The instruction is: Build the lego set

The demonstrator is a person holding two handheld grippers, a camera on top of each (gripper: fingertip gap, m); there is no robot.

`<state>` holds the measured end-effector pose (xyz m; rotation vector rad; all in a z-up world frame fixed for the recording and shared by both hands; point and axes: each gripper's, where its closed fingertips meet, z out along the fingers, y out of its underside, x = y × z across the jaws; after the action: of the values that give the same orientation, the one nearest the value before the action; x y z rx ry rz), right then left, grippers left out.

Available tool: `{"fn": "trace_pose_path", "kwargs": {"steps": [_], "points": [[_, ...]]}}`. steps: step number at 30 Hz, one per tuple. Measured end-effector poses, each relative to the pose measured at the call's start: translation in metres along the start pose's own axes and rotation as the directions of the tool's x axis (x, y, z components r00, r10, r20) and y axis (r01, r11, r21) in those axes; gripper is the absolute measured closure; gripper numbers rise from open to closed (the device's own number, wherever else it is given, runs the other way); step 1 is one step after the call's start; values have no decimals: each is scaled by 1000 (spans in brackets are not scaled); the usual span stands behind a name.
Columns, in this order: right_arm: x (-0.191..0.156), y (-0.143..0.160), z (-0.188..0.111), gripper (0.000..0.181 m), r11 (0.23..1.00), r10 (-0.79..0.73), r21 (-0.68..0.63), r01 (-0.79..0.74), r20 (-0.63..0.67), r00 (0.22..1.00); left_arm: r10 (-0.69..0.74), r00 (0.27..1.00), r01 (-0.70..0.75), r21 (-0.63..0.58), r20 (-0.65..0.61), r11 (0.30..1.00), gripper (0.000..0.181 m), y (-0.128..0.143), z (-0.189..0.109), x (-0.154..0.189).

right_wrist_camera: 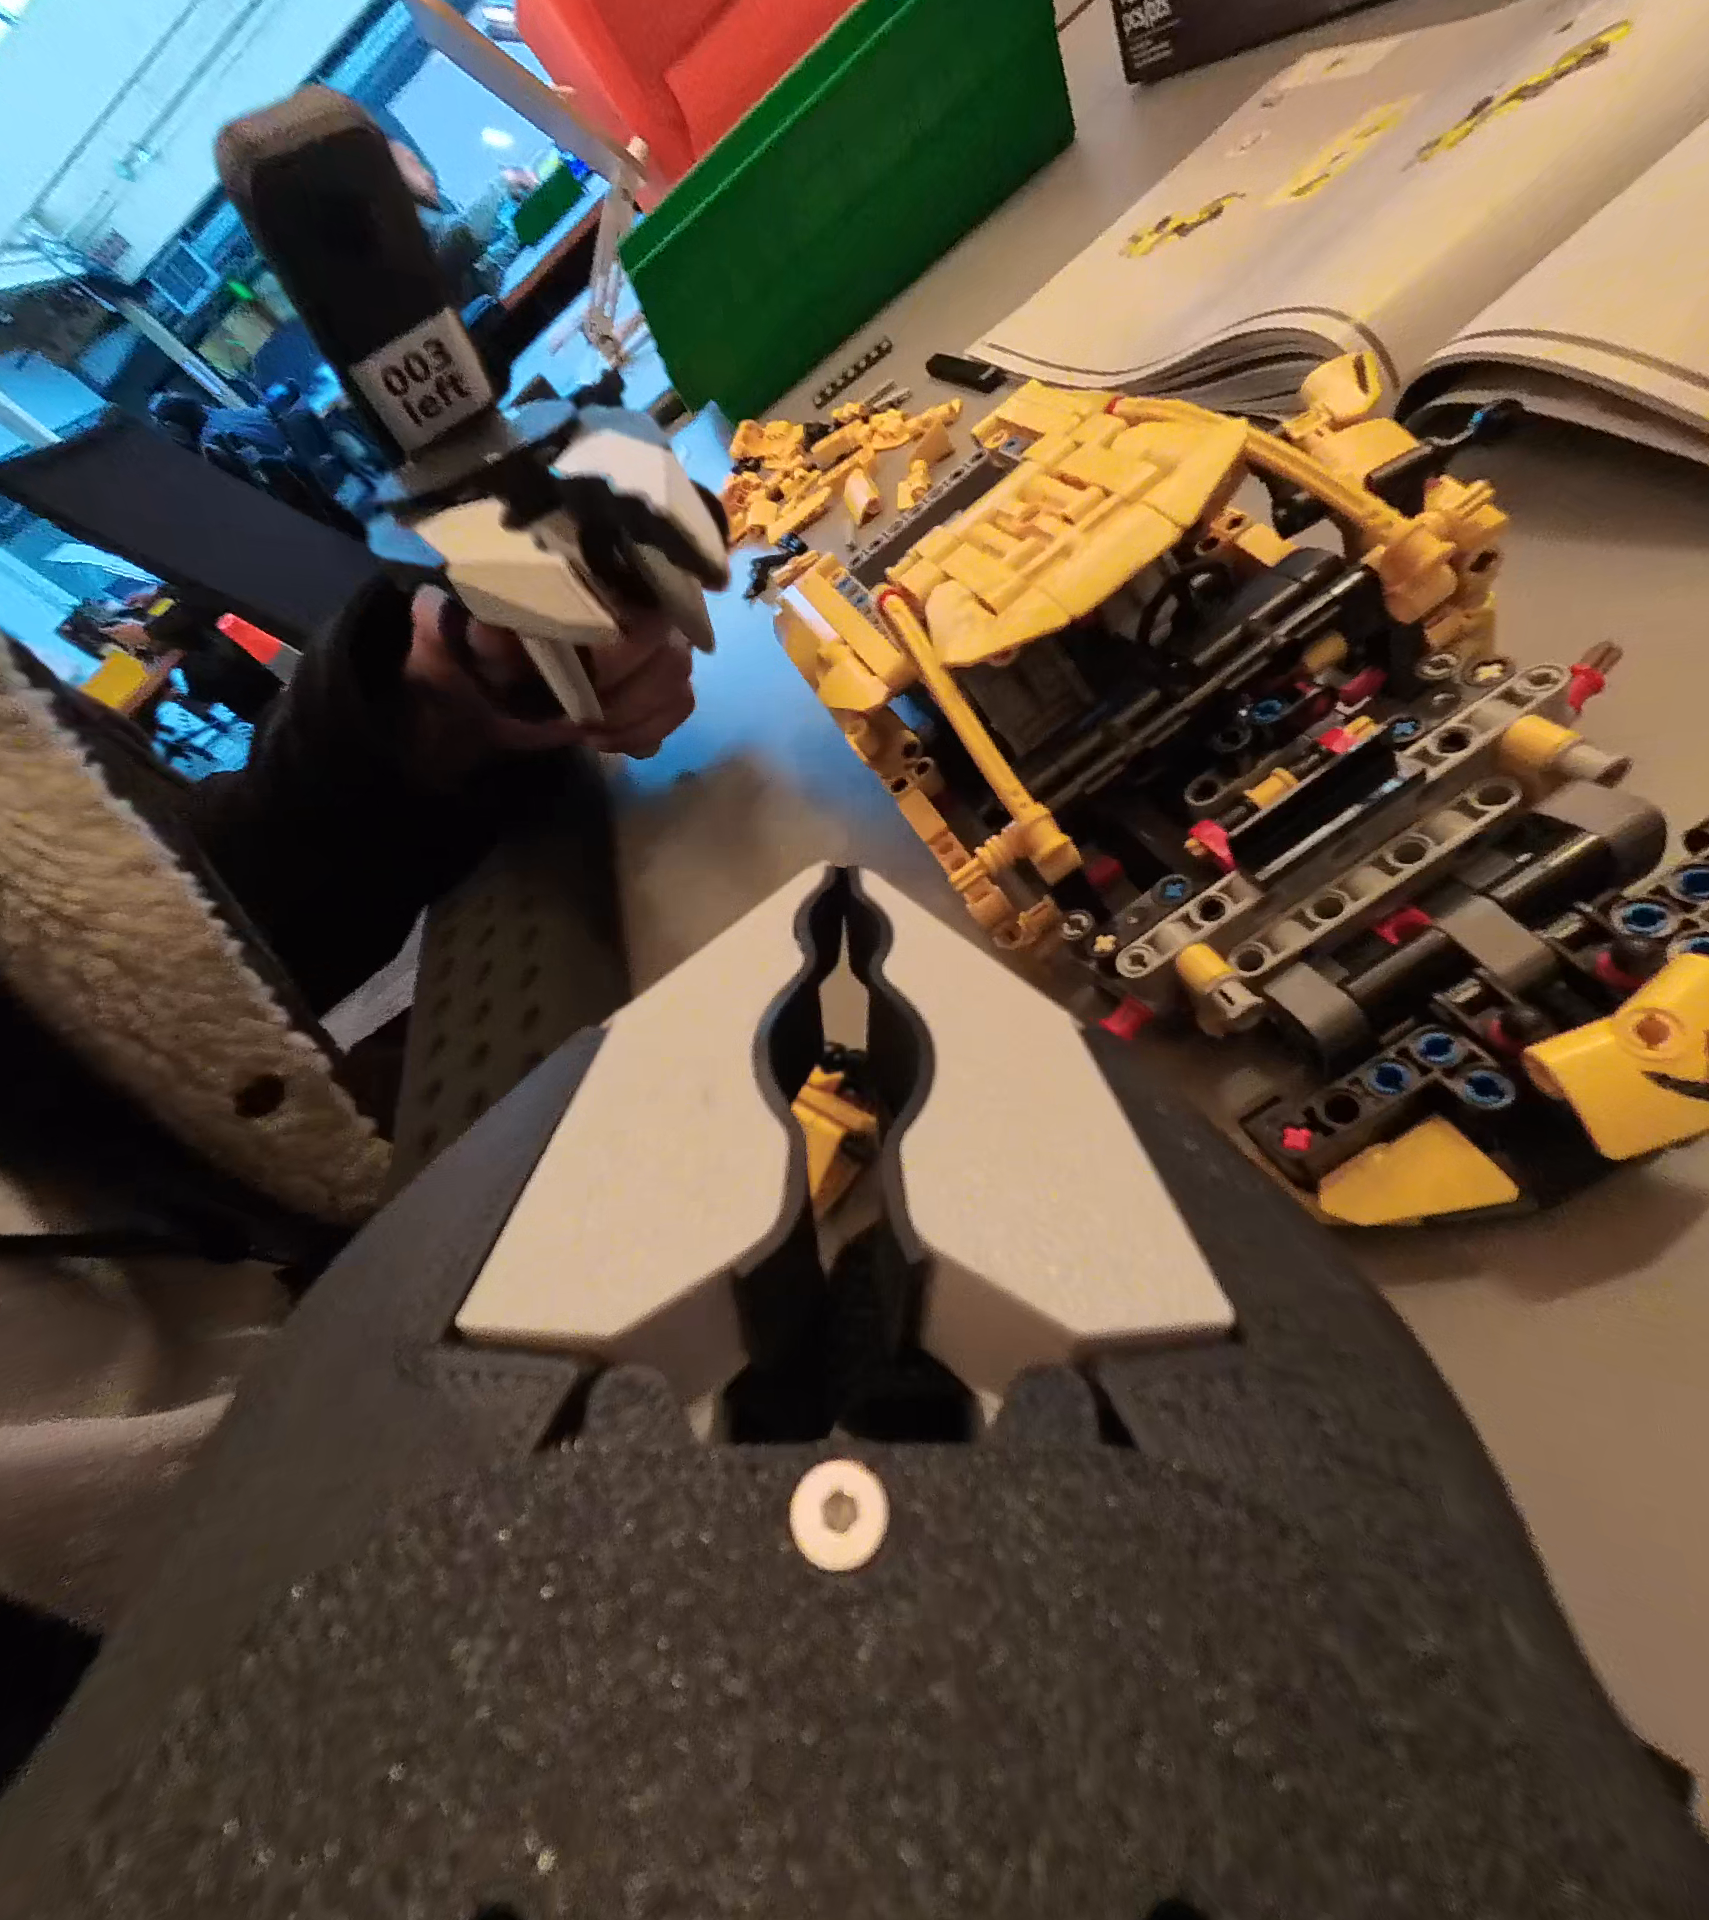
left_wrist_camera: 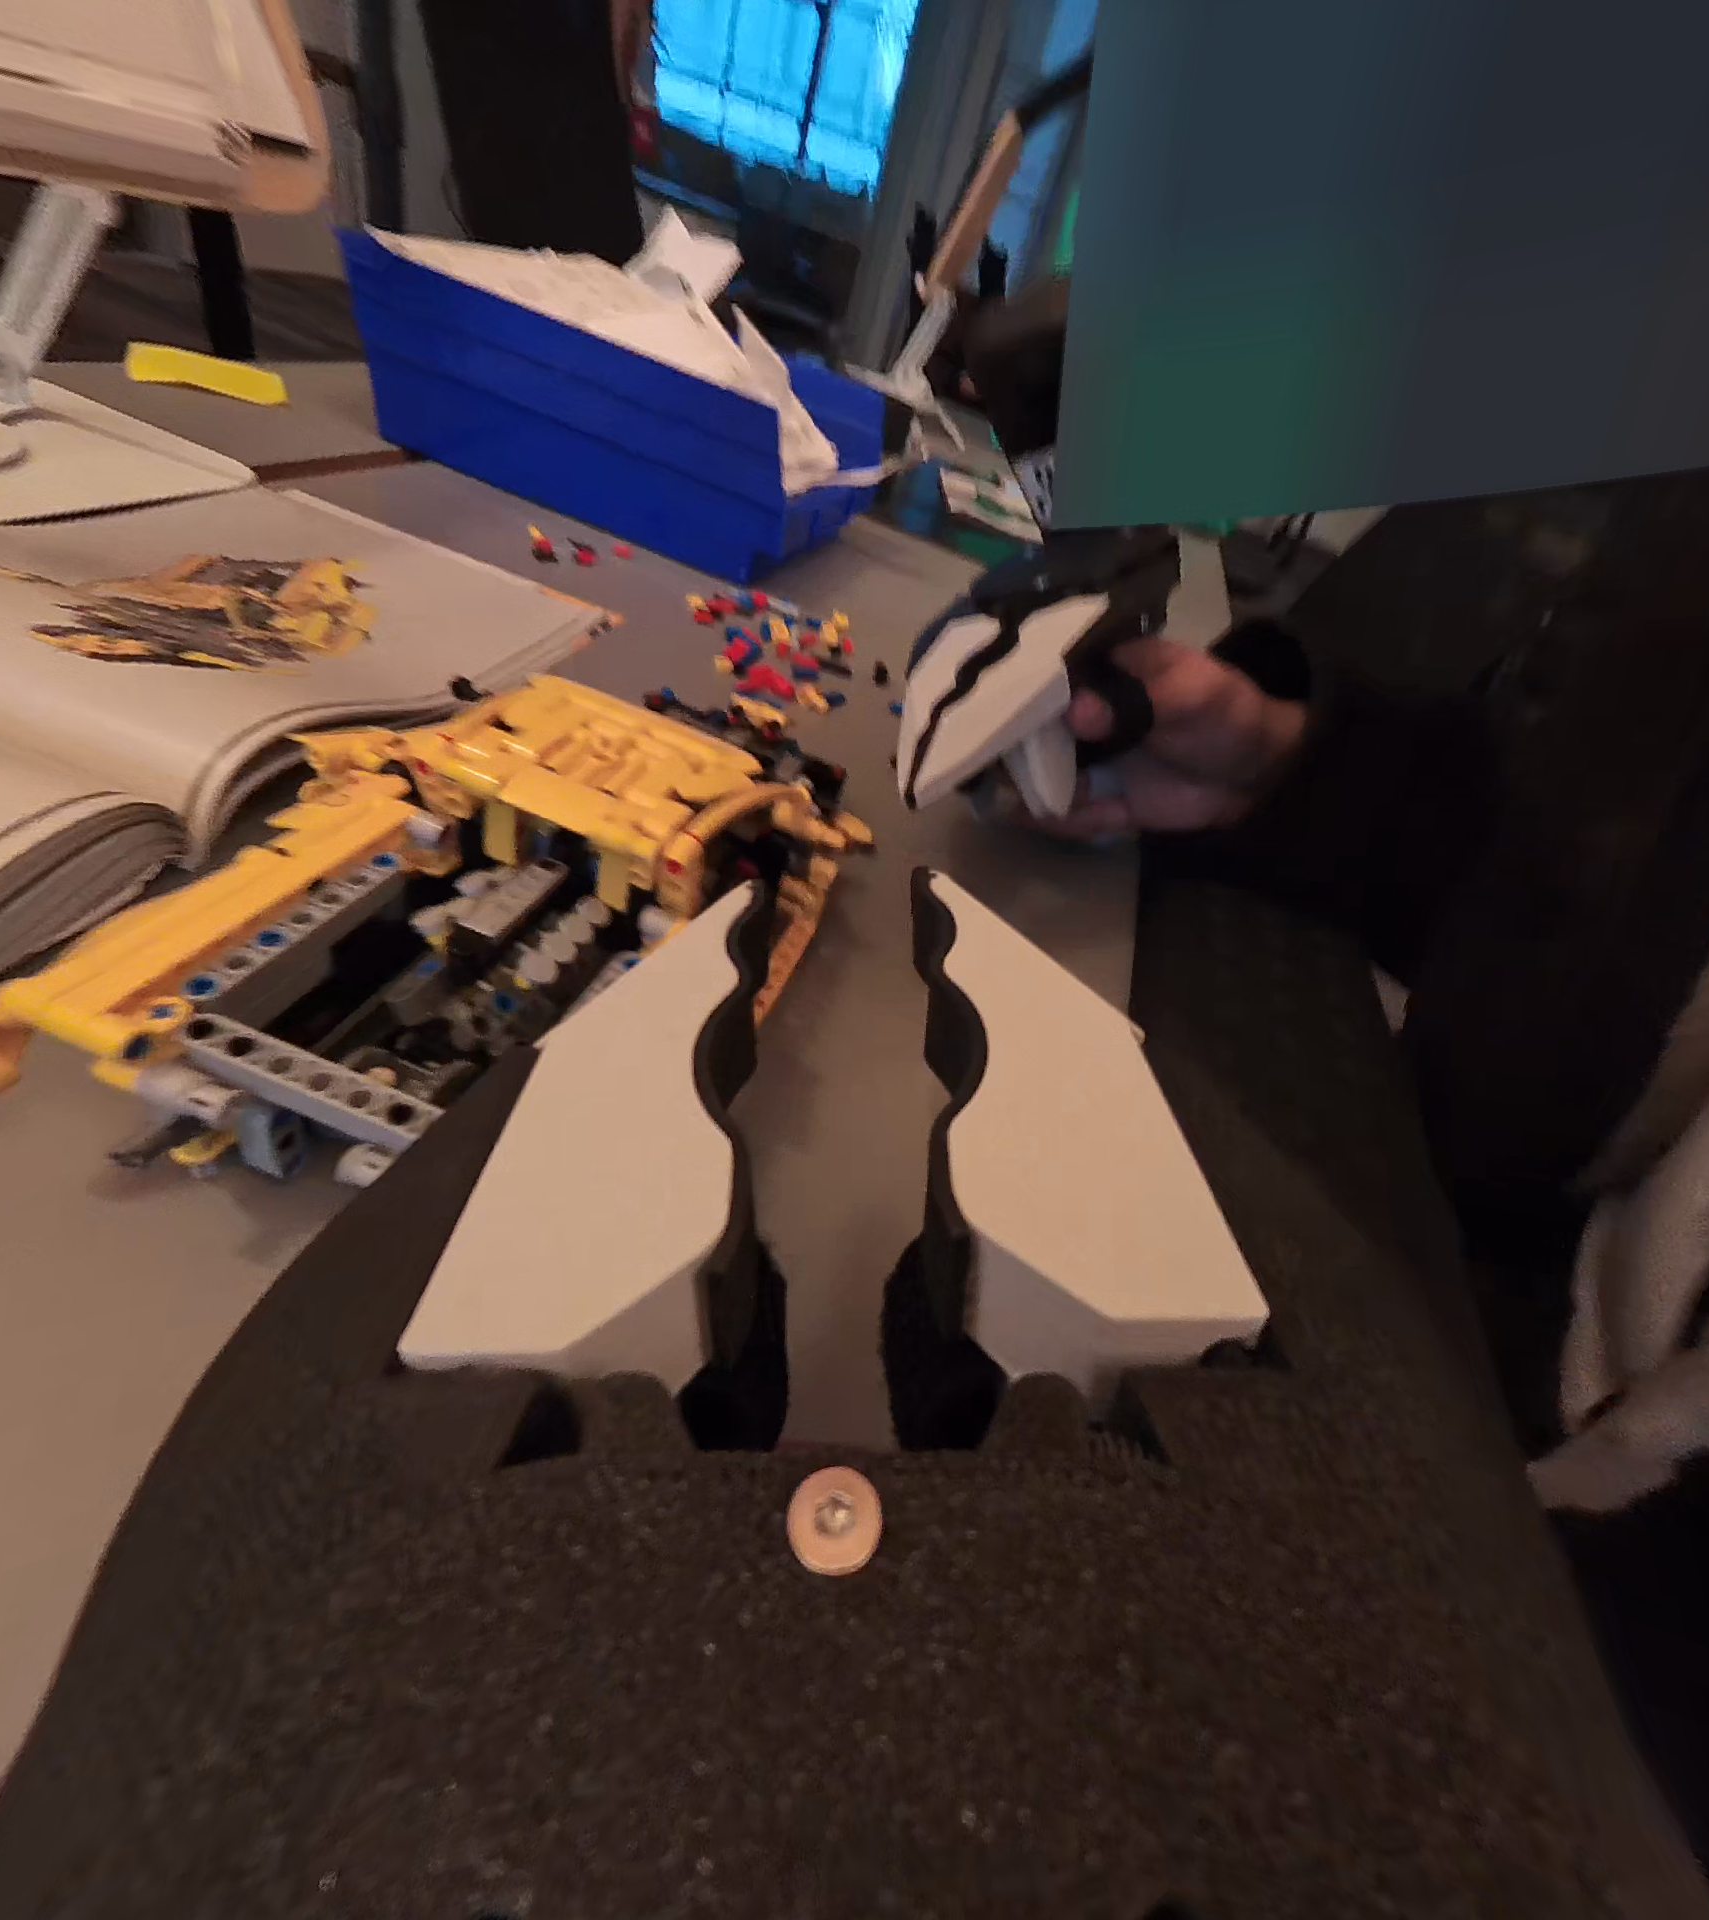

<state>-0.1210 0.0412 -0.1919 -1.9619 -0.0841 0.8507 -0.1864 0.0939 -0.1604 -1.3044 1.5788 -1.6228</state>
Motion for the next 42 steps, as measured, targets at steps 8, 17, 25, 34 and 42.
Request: {"fn": "trace_pose_path", "kwargs": {"steps": [8,17,25,34,42], "points": [[-13,29,-18,152,958,-200,-229,172,-104,974,145,989,-148,-176,-30,973,154,33,15,18],[-10,83,-11,146,867,-261,-493,71,-329,908,149,986,-163,-227,-77,960,154,43,21,34],[-4,76,-4,171,891,-250,-449,68,-359,899,158,986,-168,-222,-59,960,155,43,20,31],[-49,17,-2,172,940,-337,-79,331,-86,937,59,988,-59,-1,-146,998,153,0,12,61],[-43,1,-11,172,939,-337,55,340,-58,940,-38,999,38,-12,15,999,120,-9,35,78]]}}
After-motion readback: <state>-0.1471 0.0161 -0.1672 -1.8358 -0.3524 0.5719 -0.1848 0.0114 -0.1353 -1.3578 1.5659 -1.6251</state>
